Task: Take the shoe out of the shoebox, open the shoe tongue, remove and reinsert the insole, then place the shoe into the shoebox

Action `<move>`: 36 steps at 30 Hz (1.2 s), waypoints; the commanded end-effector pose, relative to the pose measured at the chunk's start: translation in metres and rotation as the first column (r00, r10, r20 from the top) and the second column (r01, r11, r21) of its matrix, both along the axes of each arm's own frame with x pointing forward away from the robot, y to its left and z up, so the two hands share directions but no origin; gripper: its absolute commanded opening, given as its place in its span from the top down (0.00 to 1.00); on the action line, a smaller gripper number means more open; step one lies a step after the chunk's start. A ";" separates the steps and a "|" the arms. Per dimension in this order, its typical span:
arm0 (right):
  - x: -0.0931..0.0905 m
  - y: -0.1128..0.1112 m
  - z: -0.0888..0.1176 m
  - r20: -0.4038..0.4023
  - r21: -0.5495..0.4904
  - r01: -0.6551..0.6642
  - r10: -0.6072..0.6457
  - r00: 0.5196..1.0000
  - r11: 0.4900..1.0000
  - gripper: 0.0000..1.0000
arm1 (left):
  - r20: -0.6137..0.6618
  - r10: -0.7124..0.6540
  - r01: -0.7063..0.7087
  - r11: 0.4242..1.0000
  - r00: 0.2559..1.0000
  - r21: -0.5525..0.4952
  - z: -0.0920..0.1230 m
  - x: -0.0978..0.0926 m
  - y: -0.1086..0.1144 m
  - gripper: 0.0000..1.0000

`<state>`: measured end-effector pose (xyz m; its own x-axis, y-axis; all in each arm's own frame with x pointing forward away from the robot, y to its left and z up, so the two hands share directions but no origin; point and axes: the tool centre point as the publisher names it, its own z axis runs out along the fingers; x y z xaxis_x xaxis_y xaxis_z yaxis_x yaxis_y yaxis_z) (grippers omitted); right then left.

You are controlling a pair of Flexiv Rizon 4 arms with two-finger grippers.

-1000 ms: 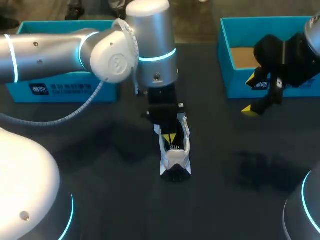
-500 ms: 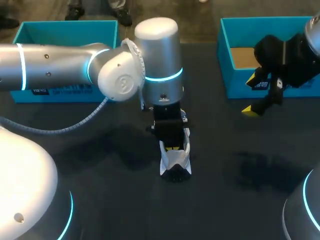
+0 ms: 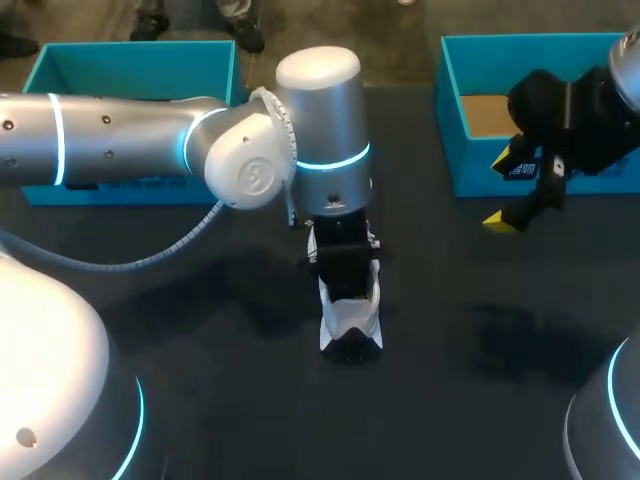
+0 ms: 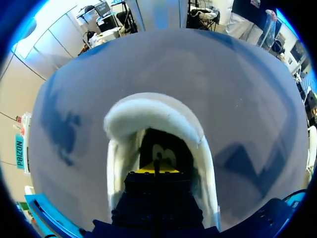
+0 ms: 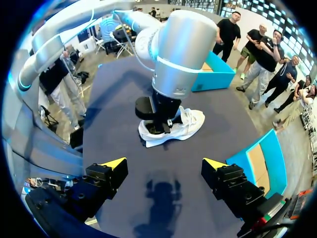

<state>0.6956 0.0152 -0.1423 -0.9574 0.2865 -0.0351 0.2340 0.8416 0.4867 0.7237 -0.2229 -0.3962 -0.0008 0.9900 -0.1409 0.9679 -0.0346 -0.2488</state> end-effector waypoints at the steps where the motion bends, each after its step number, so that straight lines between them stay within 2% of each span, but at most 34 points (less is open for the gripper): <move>1: 0.002 0.002 -0.001 -0.003 -0.004 0.000 0.000 1.000 1.000 0.00 | 0.047 0.014 -0.013 1.000 0.999 -0.020 0.014 -0.006 0.007 1.00; 3: 0.002 0.002 -0.001 -0.003 -0.004 0.000 0.000 1.000 1.000 0.00 | 0.105 0.027 -0.022 0.999 0.994 -0.044 0.017 -0.005 0.005 1.00; 7: 0.002 0.002 -0.001 -0.003 -0.004 0.000 0.000 1.000 1.000 0.00 | 0.130 0.017 -0.012 0.999 0.991 -0.035 0.013 -0.006 0.001 1.00; 11: 0.002 0.002 -0.001 -0.003 -0.004 0.000 0.000 1.000 1.000 0.00 | 0.187 0.043 -0.037 0.999 0.982 -0.037 0.003 -0.007 0.001 1.00; 19: 0.002 0.002 -0.001 -0.003 -0.004 0.000 0.000 1.000 1.000 0.00 | 0.204 0.050 -0.052 0.999 0.978 0.004 -0.015 -0.007 0.001 1.00; 23: 0.002 0.002 -0.001 -0.003 -0.004 0.000 0.000 1.000 1.000 0.00 | 0.189 0.048 -0.050 0.999 0.981 0.004 -0.017 -0.010 0.000 1.00; 27: 0.002 0.002 -0.001 -0.003 -0.004 0.000 0.000 1.000 1.000 0.00 | 0.199 0.050 -0.050 0.999 0.979 -0.003 -0.007 -0.012 0.001 1.00; 31: 0.002 0.002 -0.001 -0.003 -0.004 0.000 0.000 1.000 1.000 0.00 | 0.240 0.066 -0.063 0.998 0.969 -0.023 0.011 -0.009 0.005 1.00; 36: 0.002 0.002 -0.001 -0.003 -0.004 0.000 0.000 1.000 1.000 0.00 | 0.333 0.072 -0.069 0.997 0.940 -0.022 0.029 -0.002 0.011 1.00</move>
